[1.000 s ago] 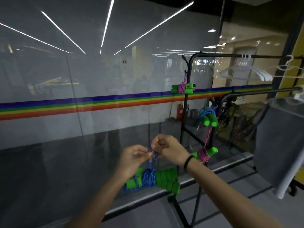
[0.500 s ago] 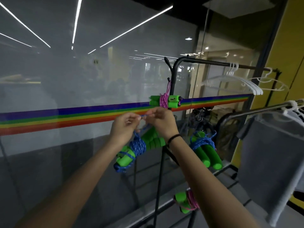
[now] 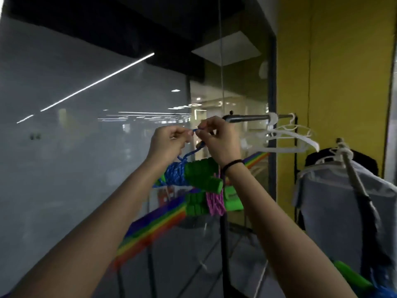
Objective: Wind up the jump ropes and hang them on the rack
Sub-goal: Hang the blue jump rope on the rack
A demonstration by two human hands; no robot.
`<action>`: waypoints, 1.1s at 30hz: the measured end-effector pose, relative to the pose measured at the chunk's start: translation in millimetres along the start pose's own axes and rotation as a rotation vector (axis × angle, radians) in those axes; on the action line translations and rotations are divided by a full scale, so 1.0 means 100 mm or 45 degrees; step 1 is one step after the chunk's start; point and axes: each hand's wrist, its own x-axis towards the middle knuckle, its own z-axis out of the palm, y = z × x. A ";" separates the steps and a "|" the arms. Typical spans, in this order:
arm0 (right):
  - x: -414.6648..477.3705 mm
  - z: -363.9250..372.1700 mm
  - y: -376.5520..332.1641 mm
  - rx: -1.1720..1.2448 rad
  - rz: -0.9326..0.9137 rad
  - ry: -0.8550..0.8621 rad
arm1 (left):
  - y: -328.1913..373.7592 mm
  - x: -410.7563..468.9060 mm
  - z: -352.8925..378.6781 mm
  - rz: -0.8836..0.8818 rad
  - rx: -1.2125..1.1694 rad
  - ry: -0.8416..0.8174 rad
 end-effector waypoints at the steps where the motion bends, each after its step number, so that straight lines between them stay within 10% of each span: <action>1: 0.13 -0.01 0.02 -0.040 -0.033 0.034 | 0.00 0.16 0.03 0.025 -0.023 -0.028; 33: 0.08 -0.22 0.50 -0.513 0.158 0.103 | -0.67 0.53 0.56 -0.112 -0.374 -0.394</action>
